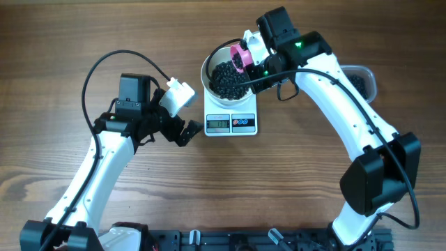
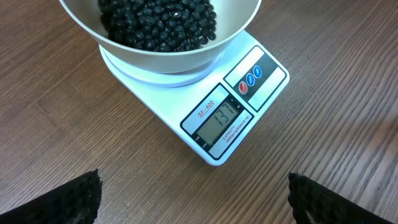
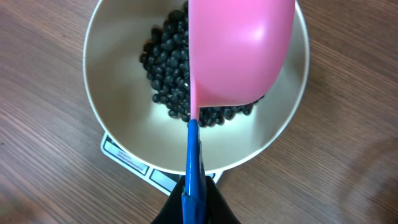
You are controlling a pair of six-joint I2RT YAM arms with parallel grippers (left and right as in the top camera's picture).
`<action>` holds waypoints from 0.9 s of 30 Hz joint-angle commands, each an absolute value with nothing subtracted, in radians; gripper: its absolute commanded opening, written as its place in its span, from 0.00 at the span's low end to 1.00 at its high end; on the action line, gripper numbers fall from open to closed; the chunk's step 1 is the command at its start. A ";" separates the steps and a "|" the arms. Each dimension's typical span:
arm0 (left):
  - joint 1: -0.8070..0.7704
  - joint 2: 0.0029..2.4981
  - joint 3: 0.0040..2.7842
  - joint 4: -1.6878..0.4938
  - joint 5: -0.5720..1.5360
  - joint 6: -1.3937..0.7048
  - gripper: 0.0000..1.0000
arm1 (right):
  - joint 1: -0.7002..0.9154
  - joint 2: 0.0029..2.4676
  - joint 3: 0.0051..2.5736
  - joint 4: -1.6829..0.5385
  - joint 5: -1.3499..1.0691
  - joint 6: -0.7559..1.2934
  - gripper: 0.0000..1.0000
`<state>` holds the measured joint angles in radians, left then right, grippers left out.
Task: Scoop item into bowl and weigh 150g on scale
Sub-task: 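Move the scoop over the white bowl and pour beans in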
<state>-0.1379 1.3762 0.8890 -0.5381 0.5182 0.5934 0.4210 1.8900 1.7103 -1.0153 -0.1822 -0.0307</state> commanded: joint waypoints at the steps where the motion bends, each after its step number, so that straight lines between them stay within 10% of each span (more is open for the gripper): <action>1: -0.135 1.375 0.883 -0.538 0.526 0.598 1.00 | 0.422 1.870 1.736 -1.010 -0.146 -0.054 0.04; 27: -0.135 1.375 0.883 -0.538 0.526 0.598 1.00 | 0.464 1.870 1.736 -0.971 -0.020 -0.213 0.04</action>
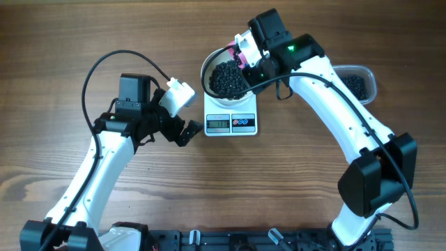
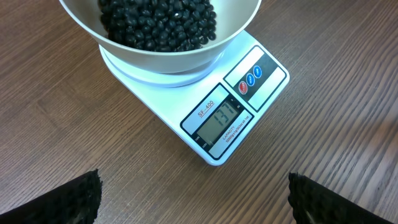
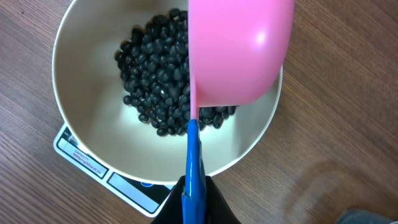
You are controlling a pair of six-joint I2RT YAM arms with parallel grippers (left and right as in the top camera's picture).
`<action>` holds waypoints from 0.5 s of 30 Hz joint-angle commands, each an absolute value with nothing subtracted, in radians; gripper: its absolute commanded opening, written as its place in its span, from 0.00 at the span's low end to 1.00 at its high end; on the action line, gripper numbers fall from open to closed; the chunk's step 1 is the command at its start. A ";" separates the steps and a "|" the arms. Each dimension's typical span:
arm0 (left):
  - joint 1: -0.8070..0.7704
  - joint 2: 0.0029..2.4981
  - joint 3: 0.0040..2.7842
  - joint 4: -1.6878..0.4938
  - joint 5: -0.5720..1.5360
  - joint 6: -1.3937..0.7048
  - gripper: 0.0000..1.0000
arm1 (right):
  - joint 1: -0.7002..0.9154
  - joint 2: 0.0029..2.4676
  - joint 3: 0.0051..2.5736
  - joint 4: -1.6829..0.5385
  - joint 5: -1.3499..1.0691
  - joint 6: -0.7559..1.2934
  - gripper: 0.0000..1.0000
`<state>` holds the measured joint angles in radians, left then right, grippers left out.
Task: Scoop item into bowl and weigh 150g on scale
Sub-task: 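Move the scoop over the white bowl and pour beans in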
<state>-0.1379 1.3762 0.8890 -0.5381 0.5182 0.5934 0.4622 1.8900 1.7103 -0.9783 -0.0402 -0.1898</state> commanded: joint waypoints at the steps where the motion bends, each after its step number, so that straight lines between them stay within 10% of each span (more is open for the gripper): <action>1: -0.135 1.375 0.883 -0.539 0.526 0.598 1.00 | 0.463 1.870 1.736 -0.972 -0.027 -0.209 0.04; 15: -0.135 1.375 0.883 -0.538 0.526 0.598 1.00 | 0.463 1.870 1.736 -0.973 -0.072 -0.206 0.04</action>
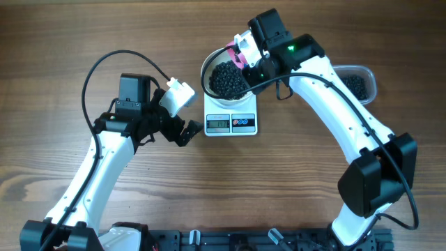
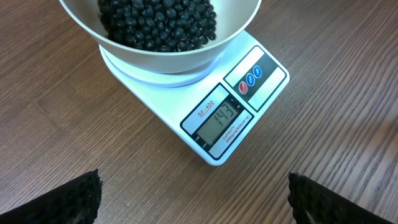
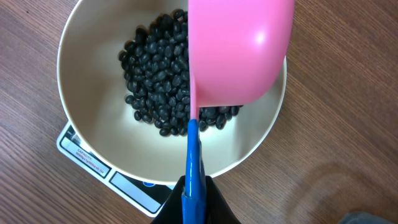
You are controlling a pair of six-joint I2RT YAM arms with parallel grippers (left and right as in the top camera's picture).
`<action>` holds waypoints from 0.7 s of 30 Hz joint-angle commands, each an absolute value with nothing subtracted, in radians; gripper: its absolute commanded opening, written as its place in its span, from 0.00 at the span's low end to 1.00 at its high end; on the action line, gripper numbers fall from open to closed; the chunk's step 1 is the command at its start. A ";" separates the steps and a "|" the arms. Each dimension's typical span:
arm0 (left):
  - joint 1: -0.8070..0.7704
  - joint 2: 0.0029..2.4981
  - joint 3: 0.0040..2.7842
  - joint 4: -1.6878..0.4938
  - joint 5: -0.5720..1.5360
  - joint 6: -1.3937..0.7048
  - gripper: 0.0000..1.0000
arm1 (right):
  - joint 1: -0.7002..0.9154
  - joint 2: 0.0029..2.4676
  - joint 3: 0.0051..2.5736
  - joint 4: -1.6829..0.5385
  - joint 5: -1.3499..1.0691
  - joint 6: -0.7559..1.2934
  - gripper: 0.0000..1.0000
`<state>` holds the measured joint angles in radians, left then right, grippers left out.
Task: Scoop item into bowl and weigh 150g on scale
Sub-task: 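Move the scoop over the white bowl and pour beans in, then return the scoop with the right gripper to the bean tub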
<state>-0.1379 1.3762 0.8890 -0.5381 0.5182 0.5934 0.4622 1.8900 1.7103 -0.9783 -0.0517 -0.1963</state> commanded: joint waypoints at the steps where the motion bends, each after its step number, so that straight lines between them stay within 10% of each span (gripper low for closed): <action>1: -0.135 1.375 0.883 -0.539 0.526 0.598 1.00 | 0.463 1.870 1.736 -0.973 -0.073 -0.206 0.04; 21: -0.135 1.375 0.883 -0.538 0.526 0.598 1.00 | 0.487 1.870 1.735 -0.942 0.143 -0.420 0.04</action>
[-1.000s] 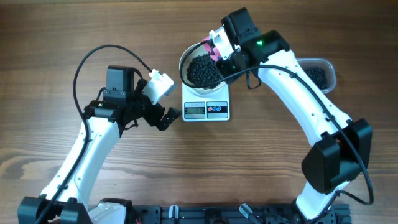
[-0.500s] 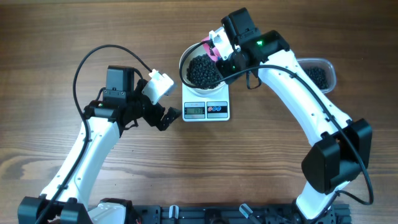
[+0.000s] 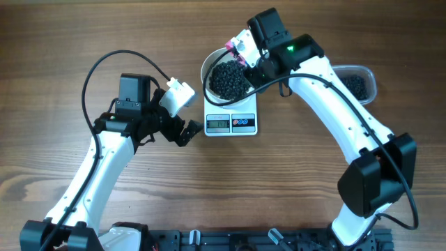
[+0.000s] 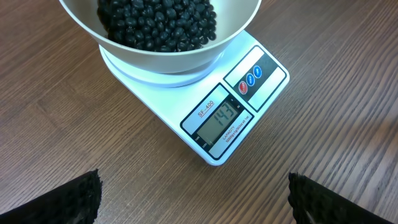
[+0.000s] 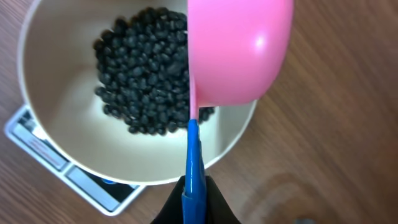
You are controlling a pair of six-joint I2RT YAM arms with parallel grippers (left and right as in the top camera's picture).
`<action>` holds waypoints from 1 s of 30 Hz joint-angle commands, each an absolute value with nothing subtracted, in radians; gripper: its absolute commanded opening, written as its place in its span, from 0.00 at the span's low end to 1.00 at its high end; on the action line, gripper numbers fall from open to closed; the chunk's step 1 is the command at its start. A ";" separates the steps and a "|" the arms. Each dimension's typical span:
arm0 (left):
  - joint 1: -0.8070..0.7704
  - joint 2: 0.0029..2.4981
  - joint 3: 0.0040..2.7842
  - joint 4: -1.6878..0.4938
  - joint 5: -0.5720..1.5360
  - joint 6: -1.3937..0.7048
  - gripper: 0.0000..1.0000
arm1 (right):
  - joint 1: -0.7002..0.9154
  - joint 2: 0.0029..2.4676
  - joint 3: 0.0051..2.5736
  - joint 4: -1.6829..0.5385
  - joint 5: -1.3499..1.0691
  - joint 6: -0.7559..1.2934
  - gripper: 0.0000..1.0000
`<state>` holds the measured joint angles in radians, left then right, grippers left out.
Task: Scoop item into bowl and weigh 150g on scale
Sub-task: 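Return the scoop with the right gripper to the bean tub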
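Observation:
A white bowl (image 3: 209,64) of black beans (image 3: 228,78) stands on the white scale (image 3: 231,123). The scale's display (image 4: 219,120) reads about 143 in the left wrist view. My right gripper (image 5: 193,202) is shut on the blue handle of a pink scoop (image 5: 239,50). The scoop is tipped on its side over the bowl's right rim (image 5: 239,134). My left gripper (image 4: 193,199) hangs open over bare table, just left of the scale, with nothing between its fingers.
A clear tub of black beans (image 3: 357,84) sits at the right, partly behind my right arm. Wooden table (image 3: 230,181) lies all round the scale. My left arm stands to the left of the scale.
The right gripper with the pink scoop has shifted toward the bowl's right rim. The display reads about 143, much as before. The left arm has not moved.
The scoop hung tipped over the bowl with the scale near 133. Then the scale read about 137, then about 143, with more beans heaped in the bowl. Now the scoop stands nearer the bowl's rim and the left arm is where it was.

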<state>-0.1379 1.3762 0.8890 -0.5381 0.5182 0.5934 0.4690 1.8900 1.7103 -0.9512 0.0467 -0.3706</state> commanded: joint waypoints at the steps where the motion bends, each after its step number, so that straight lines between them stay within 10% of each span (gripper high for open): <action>1: -0.135 1.375 0.883 -0.539 0.526 0.598 1.00 | 0.490 1.870 1.735 -0.942 0.158 -0.420 0.04; 13: -0.135 1.375 0.883 -0.539 0.526 0.598 1.00 | 0.434 1.844 1.775 -0.932 0.112 -0.236 0.04; 30: -0.135 1.375 0.883 -0.539 0.526 0.598 1.00 | -0.179 1.711 1.736 -1.295 -0.113 -0.128 0.04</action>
